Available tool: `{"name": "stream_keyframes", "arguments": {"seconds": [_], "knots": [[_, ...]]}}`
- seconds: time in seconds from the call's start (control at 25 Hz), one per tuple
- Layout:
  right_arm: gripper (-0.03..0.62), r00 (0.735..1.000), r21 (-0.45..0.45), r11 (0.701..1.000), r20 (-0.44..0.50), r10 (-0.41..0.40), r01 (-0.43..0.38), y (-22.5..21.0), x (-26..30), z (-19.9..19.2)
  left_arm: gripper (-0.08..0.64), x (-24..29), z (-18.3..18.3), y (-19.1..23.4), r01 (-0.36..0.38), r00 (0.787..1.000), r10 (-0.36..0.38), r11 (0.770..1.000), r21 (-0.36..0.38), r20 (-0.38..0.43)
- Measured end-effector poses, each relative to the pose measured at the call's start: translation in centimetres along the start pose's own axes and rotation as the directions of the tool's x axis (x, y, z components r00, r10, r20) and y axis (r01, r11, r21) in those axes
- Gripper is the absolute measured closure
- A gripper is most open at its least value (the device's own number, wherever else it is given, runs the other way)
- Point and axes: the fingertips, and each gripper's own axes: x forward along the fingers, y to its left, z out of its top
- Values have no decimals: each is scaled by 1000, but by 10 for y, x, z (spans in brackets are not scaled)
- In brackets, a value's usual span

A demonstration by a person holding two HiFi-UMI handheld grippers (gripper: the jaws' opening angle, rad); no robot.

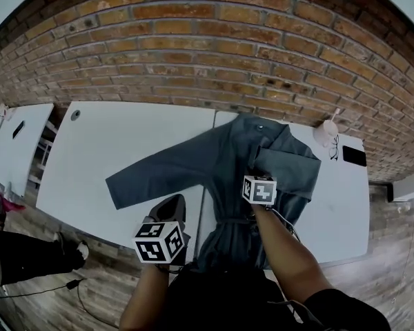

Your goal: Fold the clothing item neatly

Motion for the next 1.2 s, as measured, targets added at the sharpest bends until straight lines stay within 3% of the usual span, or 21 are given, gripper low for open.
{"name": "stream_keyframes", "arguments": {"seconds": [0.2, 0.36, 0.56, 0.76, 0.84, 0.92, 0.96, 1.08, 1.2], "knots": [[344, 990, 43, 994, -94, 105, -102, 26, 12, -20, 568, 7, 3, 7, 27, 1000, -27, 1000, 9, -10], [313, 985, 30, 991, -107, 132, -130, 31, 11, -24, 568, 7, 7, 8, 42, 999, -42, 999, 22, 0], [313, 985, 57, 987, 86, 146, -151, 32, -24, 17, 568, 4, 6, 32, -4, 1000, 4, 1000, 17, 2], [314, 956, 83, 979, 245, 162, -187, 42, -76, 46, 568, -1, 0, 91, -146, 989, 147, 988, -44, 9], [330, 952, 35, 984, 262, 158, -173, 50, -89, 46, 569, -5, -2, 116, -205, 978, 207, 975, -88, 19], [525, 960, -29, 993, 252, 120, -116, 54, -93, 40, 569, -9, -3, 138, -261, 964, 266, 957, -126, 28], [591, 963, -46, 993, 243, 114, -105, 57, -93, 37, 569, -13, -2, 147, -289, 955, 296, 948, -133, 31], [591, 960, -57, 986, 227, 163, -154, 74, -94, 28, 569, -24, -2, 173, -377, 924, 382, 921, -101, 33], [591, 956, -88, 981, 223, 188, -172, 86, -98, 25, 569, -38, -4, 204, -470, 879, 475, 877, -103, 39]]}}
